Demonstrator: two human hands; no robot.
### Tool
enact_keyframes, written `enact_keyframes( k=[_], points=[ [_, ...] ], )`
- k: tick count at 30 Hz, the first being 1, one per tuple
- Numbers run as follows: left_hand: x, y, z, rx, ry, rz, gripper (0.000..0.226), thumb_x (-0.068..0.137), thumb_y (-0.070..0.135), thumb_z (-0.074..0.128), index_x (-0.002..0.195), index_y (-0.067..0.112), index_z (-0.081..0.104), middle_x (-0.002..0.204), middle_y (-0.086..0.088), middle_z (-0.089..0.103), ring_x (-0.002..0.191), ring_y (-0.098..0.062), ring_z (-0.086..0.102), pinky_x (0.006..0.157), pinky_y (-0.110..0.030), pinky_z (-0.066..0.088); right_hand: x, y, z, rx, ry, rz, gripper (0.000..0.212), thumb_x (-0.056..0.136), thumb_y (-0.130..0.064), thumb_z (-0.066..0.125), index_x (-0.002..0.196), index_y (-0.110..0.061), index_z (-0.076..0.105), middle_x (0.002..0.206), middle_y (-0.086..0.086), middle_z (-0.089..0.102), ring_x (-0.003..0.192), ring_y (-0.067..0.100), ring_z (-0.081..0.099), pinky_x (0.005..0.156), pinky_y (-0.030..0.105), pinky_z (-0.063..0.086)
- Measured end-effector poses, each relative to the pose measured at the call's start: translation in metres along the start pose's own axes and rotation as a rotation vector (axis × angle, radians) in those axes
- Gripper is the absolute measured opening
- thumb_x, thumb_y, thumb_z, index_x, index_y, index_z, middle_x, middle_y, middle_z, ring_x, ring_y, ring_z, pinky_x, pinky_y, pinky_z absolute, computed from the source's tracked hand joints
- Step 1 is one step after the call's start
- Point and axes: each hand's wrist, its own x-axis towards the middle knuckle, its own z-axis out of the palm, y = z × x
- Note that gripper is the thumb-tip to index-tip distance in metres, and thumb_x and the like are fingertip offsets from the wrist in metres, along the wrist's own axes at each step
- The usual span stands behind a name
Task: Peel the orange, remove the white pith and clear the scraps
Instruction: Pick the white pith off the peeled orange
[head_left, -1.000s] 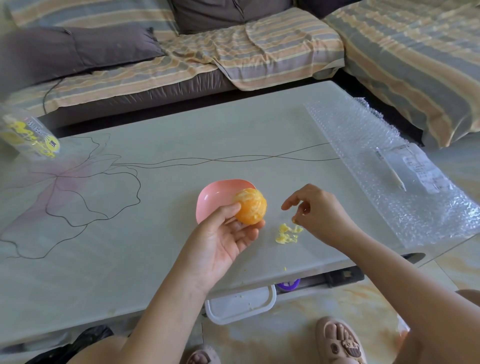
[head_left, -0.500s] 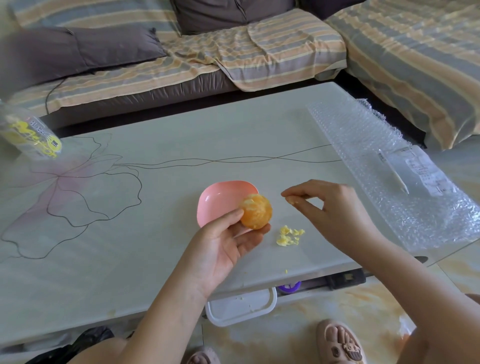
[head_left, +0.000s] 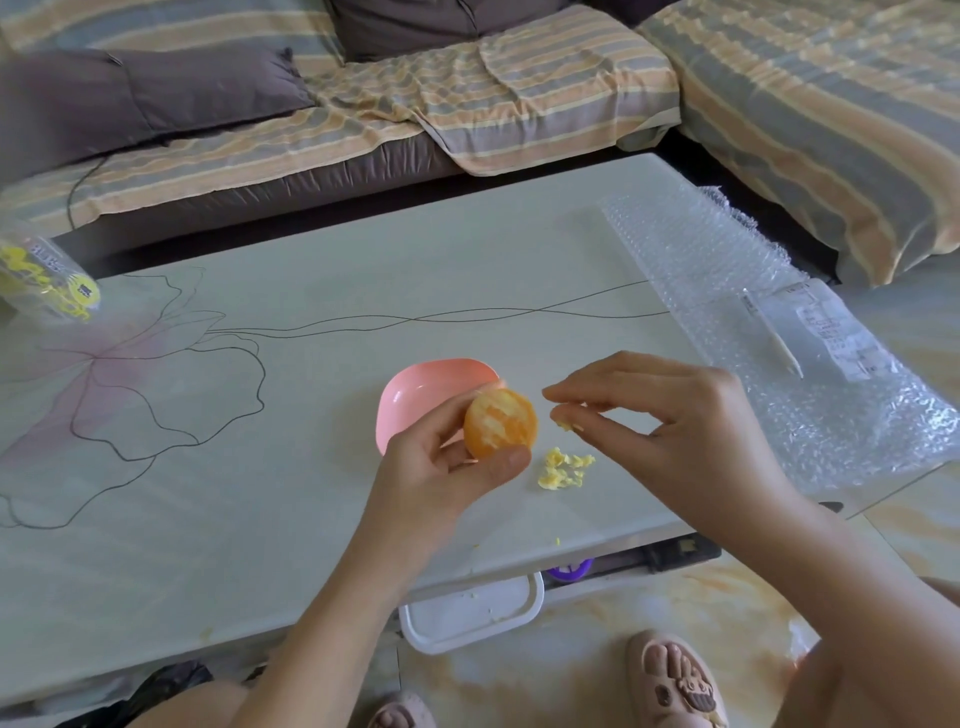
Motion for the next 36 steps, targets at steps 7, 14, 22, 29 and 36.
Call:
enact_keyframes(
  k=[7,14,22,29,36],
  points=[
    [-0.007,-0.001,0.007,0.304,0.102,0.198,0.045,0.065,0.029,0.078,0.104,0.045,0.062,0.094,0.020,0.069,0.081,-0.009,0.065,0.075,-0.012,0.049,-0.005,-0.003,0.013,-0.082,0.048,-0.060,0.009,0.079,-0.016,0.070,0.084,-0.015,0.078,0.081,-0.007,0.072,0.074,0.000,0.063,0.067,0.001,0.041],
    [-0.008,-0.002,0.010,0.626,0.217,0.474,0.050,0.071,0.035,0.072,0.118,0.029,0.058,0.100,0.028,0.059,0.090,0.012,0.057,0.077,0.000,0.039,-0.007,-0.007,0.022,-0.131,0.109,-0.042,0.006,0.076,-0.015,0.071,0.078,-0.016,0.077,0.075,-0.007,0.072,0.064,0.004,0.064,0.059,0.022,0.049],
    [-0.008,-0.004,0.009,0.619,0.219,0.474,0.049,0.070,0.024,0.076,0.117,0.018,0.064,0.100,0.019,0.060,0.085,0.009,0.058,0.076,0.000,0.040,-0.005,-0.008,0.023,-0.199,0.108,-0.060,0.008,0.074,-0.009,0.068,0.073,-0.014,0.074,0.069,-0.006,0.069,0.058,0.011,0.061,0.055,0.027,0.047],
    [-0.009,-0.004,0.011,0.606,0.207,0.449,0.052,0.068,0.020,0.077,0.118,0.025,0.062,0.104,0.016,0.063,0.089,0.006,0.060,0.078,-0.002,0.041,-0.002,-0.007,0.017,-0.239,0.073,-0.093,0.010,0.072,-0.005,0.066,0.071,-0.014,0.070,0.066,-0.007,0.064,0.058,0.009,0.056,0.054,0.024,0.045],
    [-0.009,0.002,0.011,0.501,0.218,0.390,0.053,0.066,0.033,0.078,0.117,0.028,0.063,0.102,0.017,0.065,0.086,-0.001,0.064,0.076,-0.005,0.044,0.003,-0.007,0.002,-0.027,-0.084,0.030,0.012,0.076,-0.017,0.068,0.086,-0.021,0.074,0.078,-0.011,0.069,0.074,0.004,0.064,0.066,0.007,0.044]
  ],
)
